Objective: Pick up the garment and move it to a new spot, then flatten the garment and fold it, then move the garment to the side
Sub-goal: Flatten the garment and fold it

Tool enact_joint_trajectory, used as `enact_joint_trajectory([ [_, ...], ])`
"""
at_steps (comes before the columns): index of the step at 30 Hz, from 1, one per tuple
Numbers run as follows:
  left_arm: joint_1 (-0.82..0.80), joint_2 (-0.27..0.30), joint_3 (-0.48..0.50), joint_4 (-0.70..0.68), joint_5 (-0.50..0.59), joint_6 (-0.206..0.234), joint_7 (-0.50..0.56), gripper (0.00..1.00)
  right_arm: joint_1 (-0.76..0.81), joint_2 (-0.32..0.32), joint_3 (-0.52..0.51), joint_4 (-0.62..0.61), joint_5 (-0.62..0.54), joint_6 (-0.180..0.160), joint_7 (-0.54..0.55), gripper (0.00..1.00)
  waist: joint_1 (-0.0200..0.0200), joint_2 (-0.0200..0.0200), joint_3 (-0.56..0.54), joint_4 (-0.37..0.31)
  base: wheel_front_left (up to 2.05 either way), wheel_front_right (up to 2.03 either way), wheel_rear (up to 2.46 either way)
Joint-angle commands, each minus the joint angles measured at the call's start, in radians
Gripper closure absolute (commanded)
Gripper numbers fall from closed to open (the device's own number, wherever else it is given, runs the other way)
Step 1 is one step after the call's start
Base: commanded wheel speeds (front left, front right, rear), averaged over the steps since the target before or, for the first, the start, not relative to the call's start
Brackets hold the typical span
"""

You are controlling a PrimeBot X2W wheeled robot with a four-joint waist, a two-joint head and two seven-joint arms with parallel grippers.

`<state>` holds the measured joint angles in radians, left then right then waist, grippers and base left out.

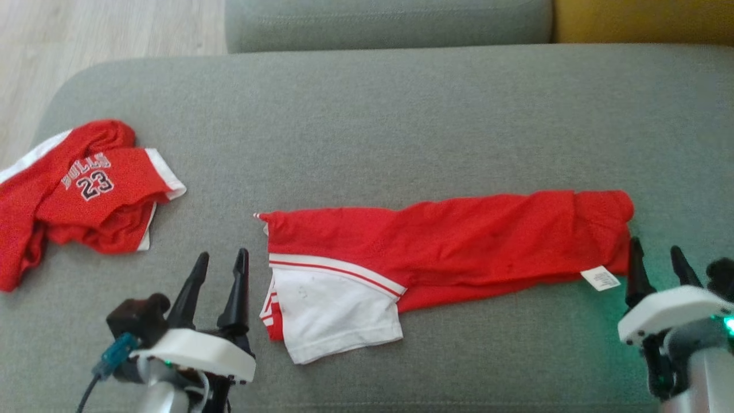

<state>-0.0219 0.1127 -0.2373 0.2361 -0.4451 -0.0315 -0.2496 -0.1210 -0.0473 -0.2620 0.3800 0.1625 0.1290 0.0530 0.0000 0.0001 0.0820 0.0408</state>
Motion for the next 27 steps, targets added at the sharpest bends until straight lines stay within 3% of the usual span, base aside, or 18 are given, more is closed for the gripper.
enact_joint_trajectory([
  [1,-0.063,-0.001,0.052,-0.022,0.012,-0.01,-0.012,0.0,-0.061,-0.006,0.01,-0.004,0.004,0.002,0.008,0.0,0.0,-0.0001,0.021,0.012,0.0,0.0,0.0],
  [22,-0.13,-0.04,0.12,0.011,0.067,-0.062,-0.012,0.0,-0.255,-0.003,-0.081,0.291,-0.083,0.002,0.157,0.0,0.0,-0.0001,0.093,0.038,0.0,0.0,0.0],
  [23,-0.131,-0.041,0.123,0.011,0.068,-0.064,-0.012,0.0,-0.258,-0.003,-0.074,0.296,-0.077,0.002,0.162,0.8,0.0,-0.0001,0.094,0.037,0.0,0.0,0.0],
  [24,-0.131,-0.043,0.126,0.012,0.07,-0.065,-0.012,0.0,-0.259,-0.003,-0.068,0.298,-0.072,0.002,0.163,1.0,0.0,-0.0001,0.094,0.035,0.0,0.0,0.0],
  [27,-0.13,-0.045,0.132,0.018,0.074,-0.068,-0.012,0.0,-0.258,-0.015,-0.056,0.295,-0.063,0.002,0.152,1.0,0.0,-0.0001,0.089,0.028,0.0,0.0,0.0],
])
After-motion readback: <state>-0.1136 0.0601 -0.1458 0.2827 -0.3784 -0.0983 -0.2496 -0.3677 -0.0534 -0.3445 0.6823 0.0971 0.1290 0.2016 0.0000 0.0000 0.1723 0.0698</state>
